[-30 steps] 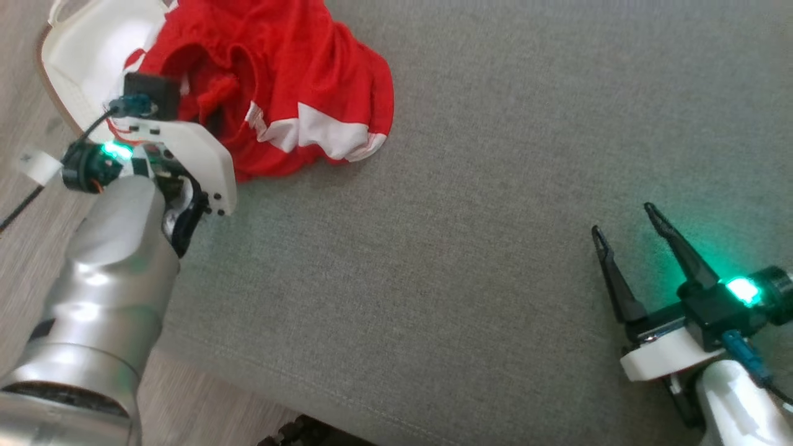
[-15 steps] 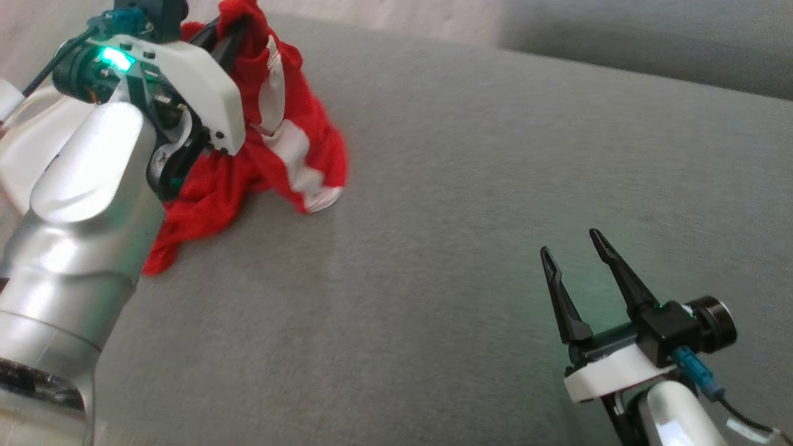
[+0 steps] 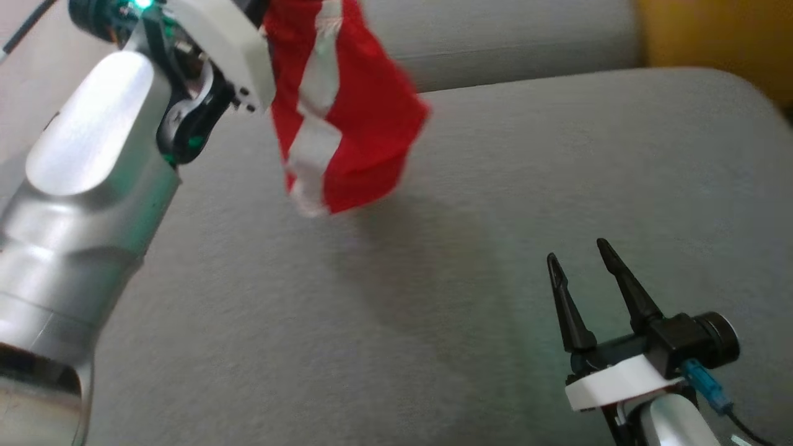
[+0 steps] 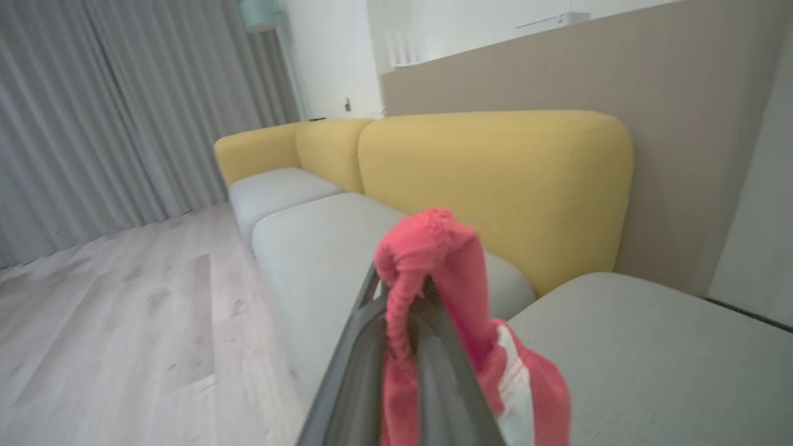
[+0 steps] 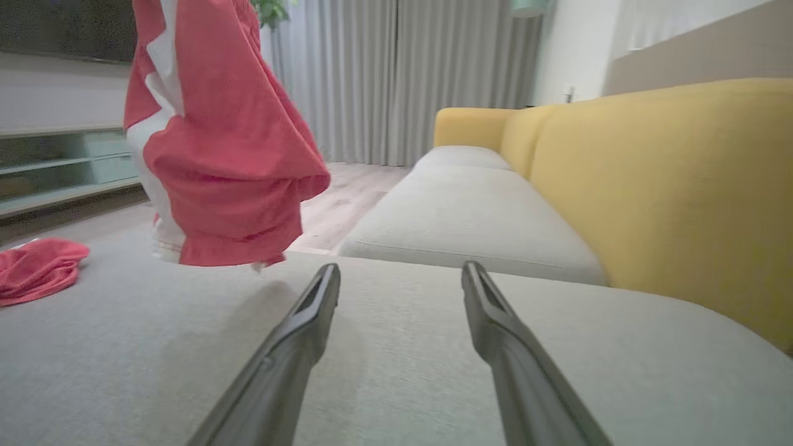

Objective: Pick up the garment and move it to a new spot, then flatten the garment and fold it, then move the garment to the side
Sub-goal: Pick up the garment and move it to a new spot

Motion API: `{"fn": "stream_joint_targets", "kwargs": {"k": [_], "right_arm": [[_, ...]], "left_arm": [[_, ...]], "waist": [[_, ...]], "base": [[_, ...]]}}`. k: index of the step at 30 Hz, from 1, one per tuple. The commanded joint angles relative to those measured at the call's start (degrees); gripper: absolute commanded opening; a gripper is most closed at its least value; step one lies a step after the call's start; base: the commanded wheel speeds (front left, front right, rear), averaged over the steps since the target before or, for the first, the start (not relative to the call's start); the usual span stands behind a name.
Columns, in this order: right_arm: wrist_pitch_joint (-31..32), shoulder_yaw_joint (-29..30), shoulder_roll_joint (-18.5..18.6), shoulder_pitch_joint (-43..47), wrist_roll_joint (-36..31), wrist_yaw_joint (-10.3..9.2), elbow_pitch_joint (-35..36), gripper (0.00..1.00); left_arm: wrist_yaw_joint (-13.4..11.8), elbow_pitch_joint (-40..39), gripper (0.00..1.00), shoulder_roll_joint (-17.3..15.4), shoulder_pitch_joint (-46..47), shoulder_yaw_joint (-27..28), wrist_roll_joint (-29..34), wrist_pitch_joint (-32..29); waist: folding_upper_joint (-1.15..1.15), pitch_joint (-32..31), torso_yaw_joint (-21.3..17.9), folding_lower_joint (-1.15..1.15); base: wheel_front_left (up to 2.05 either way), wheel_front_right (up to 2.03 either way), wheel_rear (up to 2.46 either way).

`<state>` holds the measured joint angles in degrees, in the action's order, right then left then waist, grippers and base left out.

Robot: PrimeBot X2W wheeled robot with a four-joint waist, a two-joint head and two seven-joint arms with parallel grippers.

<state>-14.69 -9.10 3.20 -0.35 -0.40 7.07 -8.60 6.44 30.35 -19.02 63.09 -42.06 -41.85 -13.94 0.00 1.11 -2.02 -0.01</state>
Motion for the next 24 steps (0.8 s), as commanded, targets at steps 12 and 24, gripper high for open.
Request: {"fn": "stream_joint_targets", "kwargs": {"k": [12, 24], "right_arm": [[-0.3, -0.19, -0.31, -1.72, 4.1, 0.42, 3.64, 1.0], [-0.3, 2.39, -0.32, -0.07, 5.53, 0.42, 2.51, 1.0]], "left_arm": [[-2.12, 4.77, 0.0, 3.34, -8.74, -1.03, -1.12, 4.82], [-3.47, 11.74, 1.0, 6.87, -34.26, -0.59, -4.83, 23.28]], "waist": [[0.0, 2.12, -13.16, 0.01], [0.0, 2.68, -6.27, 0.01]], "base": [[0.0, 0.0, 0.0], [0.0, 0.0, 0.0]]}}
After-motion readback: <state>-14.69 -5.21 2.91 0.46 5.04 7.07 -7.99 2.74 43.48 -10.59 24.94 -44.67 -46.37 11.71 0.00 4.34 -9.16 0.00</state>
